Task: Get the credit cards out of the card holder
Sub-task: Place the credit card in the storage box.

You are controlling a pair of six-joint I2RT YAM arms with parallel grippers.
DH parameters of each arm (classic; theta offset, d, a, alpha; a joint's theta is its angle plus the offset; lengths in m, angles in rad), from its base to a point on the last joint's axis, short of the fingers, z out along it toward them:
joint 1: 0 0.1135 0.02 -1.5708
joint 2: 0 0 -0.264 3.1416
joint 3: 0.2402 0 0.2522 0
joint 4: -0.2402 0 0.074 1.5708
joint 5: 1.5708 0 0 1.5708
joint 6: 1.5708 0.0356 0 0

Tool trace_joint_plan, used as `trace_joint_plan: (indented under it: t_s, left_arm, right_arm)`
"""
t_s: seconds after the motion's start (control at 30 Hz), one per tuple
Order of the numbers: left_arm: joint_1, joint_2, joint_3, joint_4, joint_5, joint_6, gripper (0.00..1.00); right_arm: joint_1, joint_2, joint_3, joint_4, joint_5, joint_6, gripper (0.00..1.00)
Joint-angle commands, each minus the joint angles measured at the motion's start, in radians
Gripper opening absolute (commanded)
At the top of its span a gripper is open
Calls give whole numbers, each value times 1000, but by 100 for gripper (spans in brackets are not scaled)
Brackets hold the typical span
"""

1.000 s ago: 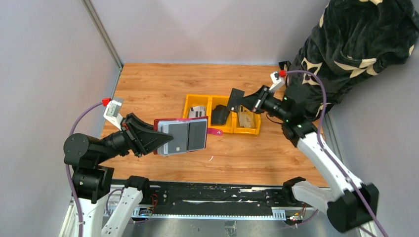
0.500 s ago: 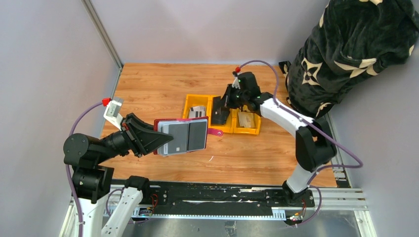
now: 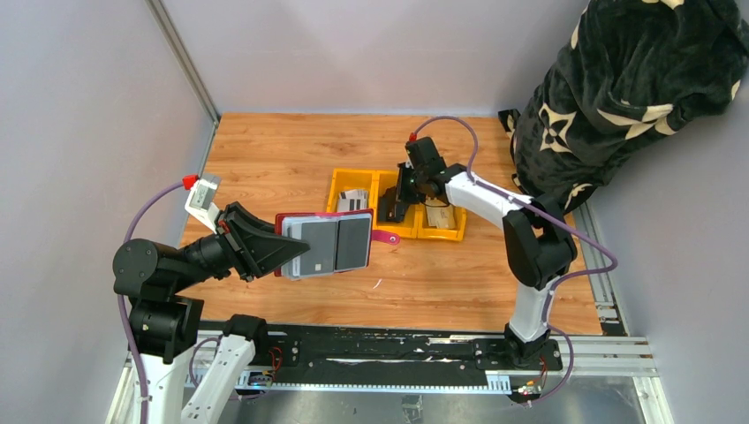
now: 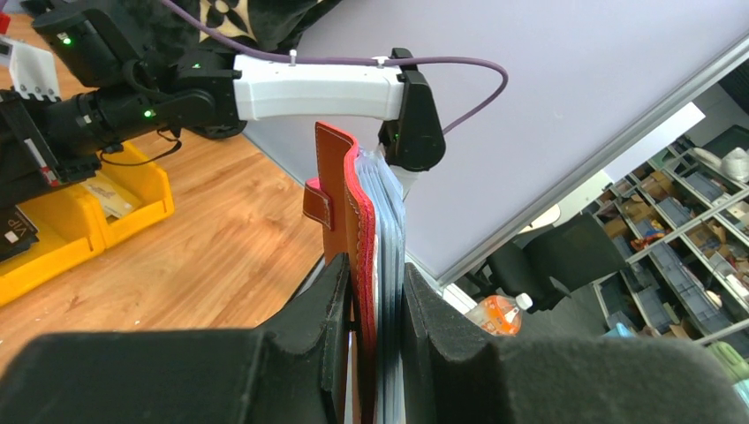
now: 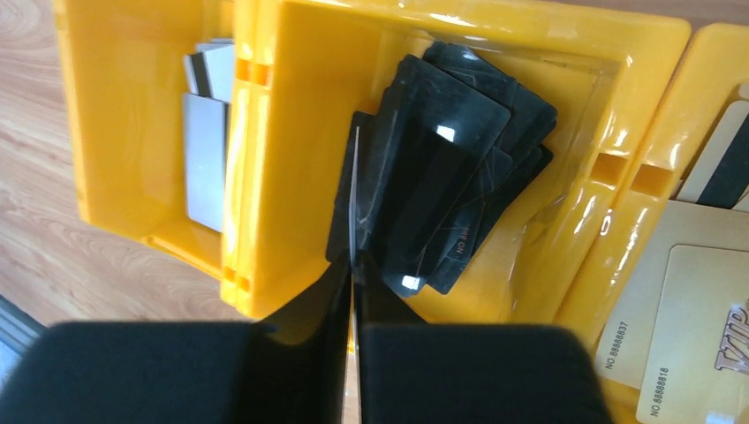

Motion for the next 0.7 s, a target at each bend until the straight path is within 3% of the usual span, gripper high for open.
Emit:
trace_joint_plan:
  t_s: [0.0, 0.07, 0.23, 0.43, 0.47, 0.57, 0.67]
  left_arm:
    - [1, 3, 27, 41, 8, -16, 0]
    - [1, 0, 27, 42, 7, -16, 0]
    - [1, 4, 33, 52, 6, -23, 0]
    - [1, 6, 39, 59, 2, -27, 0]
    - [1, 7, 39, 60, 1, -27, 0]
    - [1, 10, 41, 68, -14, -24, 0]
    - [1, 11, 37, 83, -59, -21, 0]
  right_arm:
    - [13, 41, 37, -50, 57, -27, 12]
    - [16, 30, 33, -49, 82, -34, 22]
    - [20, -9, 26, -57, 146, -45, 34]
    - [55, -161, 29, -71, 226, -76, 43]
    - [61, -212, 17, -61, 216, -74, 47]
    - [70, -413, -93, 69, 71, -12, 73]
    - [71, -637, -269, 314, -92, 112, 77]
